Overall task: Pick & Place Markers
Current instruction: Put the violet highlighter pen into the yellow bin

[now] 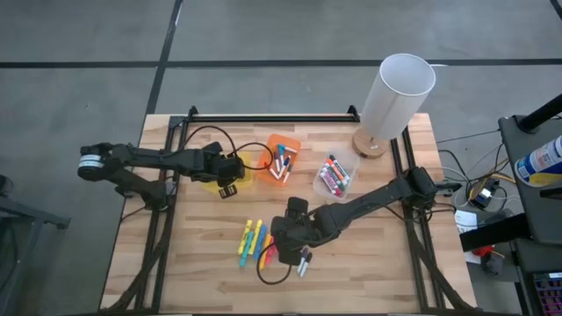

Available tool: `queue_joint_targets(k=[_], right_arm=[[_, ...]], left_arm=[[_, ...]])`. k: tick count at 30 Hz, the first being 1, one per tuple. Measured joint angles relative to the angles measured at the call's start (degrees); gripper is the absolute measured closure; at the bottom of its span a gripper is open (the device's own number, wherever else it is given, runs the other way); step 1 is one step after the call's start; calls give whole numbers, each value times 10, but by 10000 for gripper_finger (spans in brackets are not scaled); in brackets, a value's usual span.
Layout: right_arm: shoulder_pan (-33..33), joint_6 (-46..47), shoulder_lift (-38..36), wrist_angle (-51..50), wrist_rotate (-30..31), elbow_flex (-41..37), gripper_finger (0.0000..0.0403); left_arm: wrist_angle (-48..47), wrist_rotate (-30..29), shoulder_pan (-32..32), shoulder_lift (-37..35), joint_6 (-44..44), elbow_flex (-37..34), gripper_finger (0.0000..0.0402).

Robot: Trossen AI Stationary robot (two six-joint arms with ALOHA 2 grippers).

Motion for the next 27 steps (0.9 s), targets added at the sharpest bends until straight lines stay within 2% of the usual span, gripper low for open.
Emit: queue_joint_targets(k=[8, 15, 21, 27], right_arm=[[0, 0, 0, 1, -2, -1, 164], [0, 0, 0, -3, -20, -1, 167], [0, -24, 0, -6, -47, -15, 169], [0, -111, 0, -6, -47, -40, 170]], left_arm=[[27, -21, -3, -13, -9, 0, 255], [87, -8, -16, -71, -19, -4, 255], [153, 72, -45, -137, -43, -6, 255], [265, 157, -102, -180, -66, -27, 255]])
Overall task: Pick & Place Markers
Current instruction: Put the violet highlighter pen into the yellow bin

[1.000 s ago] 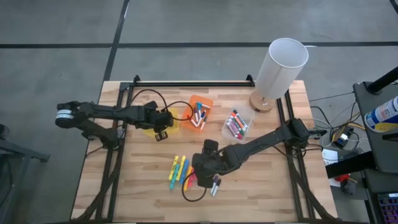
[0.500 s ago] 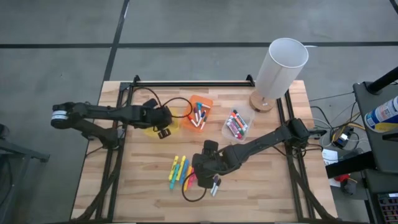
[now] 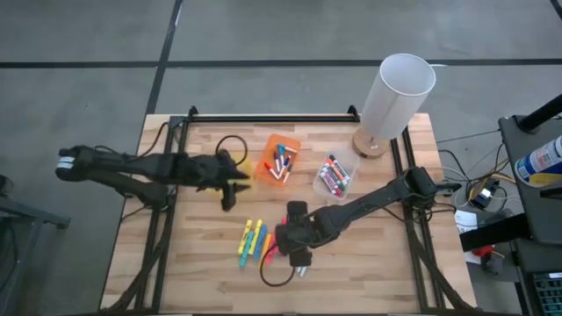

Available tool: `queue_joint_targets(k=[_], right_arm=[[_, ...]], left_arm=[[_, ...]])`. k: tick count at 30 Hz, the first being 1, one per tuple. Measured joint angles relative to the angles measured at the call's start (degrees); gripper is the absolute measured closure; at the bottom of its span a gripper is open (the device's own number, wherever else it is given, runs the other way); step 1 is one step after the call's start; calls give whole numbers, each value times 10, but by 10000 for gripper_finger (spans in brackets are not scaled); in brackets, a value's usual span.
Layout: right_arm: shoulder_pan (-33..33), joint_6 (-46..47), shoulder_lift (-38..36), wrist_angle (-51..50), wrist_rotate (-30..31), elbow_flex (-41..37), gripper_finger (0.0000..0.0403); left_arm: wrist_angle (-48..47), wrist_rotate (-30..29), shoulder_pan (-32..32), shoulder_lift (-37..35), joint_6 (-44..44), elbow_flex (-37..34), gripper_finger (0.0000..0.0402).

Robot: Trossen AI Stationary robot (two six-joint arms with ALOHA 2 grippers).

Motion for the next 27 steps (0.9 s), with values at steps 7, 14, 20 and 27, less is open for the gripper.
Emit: queue_joint_targets(k=[7, 14, 20, 27], right_arm=[[0, -121, 0, 4, -3, -16, 170], [-8, -163, 0, 7, -6, -22, 170], [-14, -183, 0, 26, -18, -53, 179], [-20, -202, 0, 72, -17, -86, 184]], left_arm=[[208, 58, -102, -26, -18, -89, 255], [575, 58, -193, -27, -13, -201, 255], [768, 59, -215, -11, 9, -241, 255], [756, 61, -215, -9, 9, -242, 255]])
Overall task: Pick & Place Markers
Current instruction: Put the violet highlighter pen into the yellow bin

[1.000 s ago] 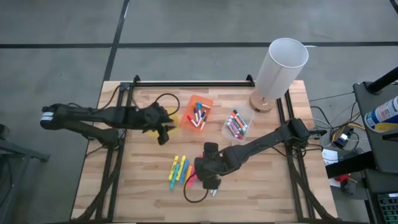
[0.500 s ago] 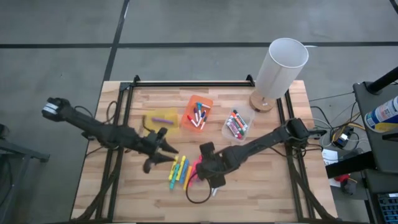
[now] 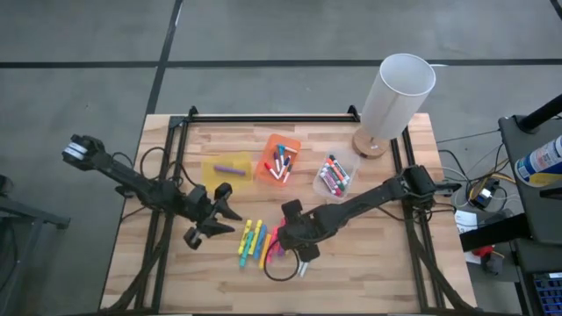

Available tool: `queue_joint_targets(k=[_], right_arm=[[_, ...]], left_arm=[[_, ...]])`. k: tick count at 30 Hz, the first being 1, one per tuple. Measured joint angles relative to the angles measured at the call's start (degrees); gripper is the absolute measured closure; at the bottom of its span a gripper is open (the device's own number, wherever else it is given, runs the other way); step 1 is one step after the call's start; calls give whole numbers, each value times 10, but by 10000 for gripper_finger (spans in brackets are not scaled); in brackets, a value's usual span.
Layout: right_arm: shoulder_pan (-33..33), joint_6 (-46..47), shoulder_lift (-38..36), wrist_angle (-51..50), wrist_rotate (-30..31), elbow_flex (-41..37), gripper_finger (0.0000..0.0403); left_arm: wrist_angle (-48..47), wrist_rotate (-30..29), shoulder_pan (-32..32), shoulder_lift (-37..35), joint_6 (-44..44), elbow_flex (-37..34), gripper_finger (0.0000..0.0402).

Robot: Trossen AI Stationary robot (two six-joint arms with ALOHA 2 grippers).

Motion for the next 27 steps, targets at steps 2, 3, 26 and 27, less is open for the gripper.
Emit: queue_joint_targets(k=[2, 3, 26, 27], right_arm=[[-2, -5, 0, 18, 0, -9, 184], [-4, -8, 0, 28, 0, -15, 184], [-25, -21, 0, 99, -18, -107, 184], [-25, -20, 0, 99, -20, -108, 184]], left_arm=[[0, 0, 0, 0, 2, 0, 255], [-1, 2, 0, 0, 3, 0, 255], [-12, 14, 0, 0, 3, 0, 255], [-12, 14, 0, 0, 3, 0, 255]])
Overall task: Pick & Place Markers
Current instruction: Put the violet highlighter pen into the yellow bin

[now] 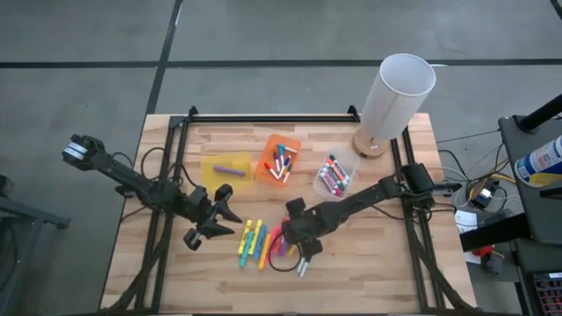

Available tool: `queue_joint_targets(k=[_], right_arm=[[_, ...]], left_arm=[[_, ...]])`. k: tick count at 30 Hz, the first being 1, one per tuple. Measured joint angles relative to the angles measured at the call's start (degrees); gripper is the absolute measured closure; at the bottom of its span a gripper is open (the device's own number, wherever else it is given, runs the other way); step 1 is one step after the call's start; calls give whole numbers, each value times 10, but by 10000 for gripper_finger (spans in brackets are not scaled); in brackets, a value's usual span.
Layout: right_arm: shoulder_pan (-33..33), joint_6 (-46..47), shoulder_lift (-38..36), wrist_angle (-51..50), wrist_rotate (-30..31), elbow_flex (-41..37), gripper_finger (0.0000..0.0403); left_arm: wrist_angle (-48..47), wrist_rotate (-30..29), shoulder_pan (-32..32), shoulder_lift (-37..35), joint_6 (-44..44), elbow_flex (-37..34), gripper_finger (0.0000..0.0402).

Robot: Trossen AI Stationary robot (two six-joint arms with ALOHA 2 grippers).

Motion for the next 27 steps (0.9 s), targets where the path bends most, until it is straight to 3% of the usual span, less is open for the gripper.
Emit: queue_joint_targets(k=[13, 27], right_arm=[[-3, 18, 0, 8, -12, -12, 233], [-5, 50, 0, 32, -84, -20, 305]], left_arm=[[-1, 0, 0, 0, -1, 0, 255], [-5, 0, 0, 0, -1, 0, 255]])
